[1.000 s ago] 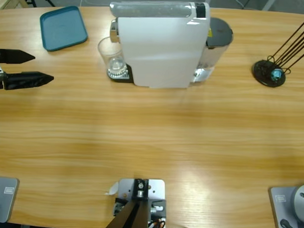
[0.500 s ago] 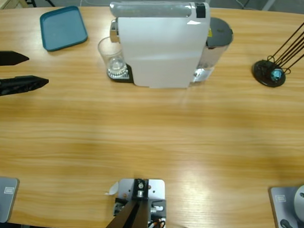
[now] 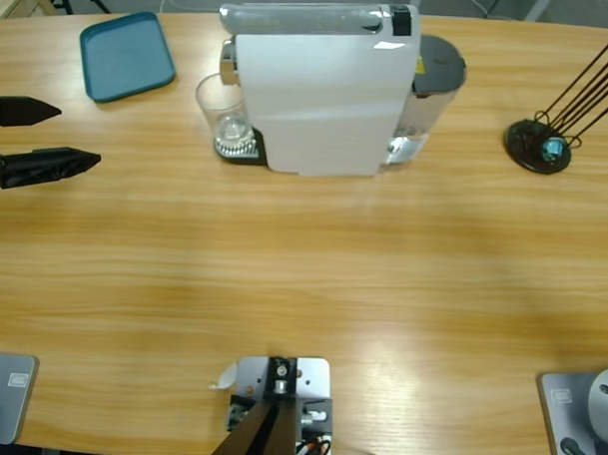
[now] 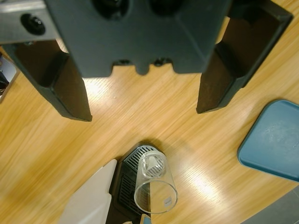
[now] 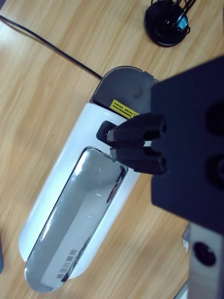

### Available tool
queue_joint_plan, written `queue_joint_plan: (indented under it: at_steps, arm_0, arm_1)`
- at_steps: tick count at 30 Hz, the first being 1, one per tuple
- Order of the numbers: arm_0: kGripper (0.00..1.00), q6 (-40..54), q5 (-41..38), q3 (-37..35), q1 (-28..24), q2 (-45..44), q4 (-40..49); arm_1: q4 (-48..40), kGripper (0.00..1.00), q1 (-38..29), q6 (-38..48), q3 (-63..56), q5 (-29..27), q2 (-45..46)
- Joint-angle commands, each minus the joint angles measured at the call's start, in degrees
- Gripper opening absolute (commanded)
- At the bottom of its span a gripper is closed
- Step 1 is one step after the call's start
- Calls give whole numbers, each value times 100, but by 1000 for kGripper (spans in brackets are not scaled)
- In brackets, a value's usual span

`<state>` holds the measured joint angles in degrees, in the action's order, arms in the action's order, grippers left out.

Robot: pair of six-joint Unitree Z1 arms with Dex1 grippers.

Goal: Pour coffee

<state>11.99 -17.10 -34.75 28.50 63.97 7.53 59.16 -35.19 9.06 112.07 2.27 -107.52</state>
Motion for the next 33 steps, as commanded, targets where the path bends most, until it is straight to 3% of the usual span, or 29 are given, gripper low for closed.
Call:
queue_joint_plan:
  at_steps: [1,9,29,30,31,32,33]
  arm_0:
    - [968,49,58,223,51,116,-67]
    - [968,49,66,223,51,148,-67]
    - [968,49,75,232,51,169,-76]
    - [968,49,73,232,51,169,-76]
    - [968,49,70,232,51,169,-76]
    - [968,42,72,232,51,169,-76]
    - [968,35,75,236,51,162,-76]
  arm_1:
    - [34,0,73,-110,-45,-150,-386]
    - [34,0,112,-168,-127,-386,-386]
    - [-88,0,117,-321,-315,-234,-127]
    - [-47,297,117,-339,-106,-255,-76]
    - [102,918,117,-330,107,-270,-50]
    - [267,1000,117,-282,277,-255,-11]
    - [333,1000,117,-212,433,-233,71]
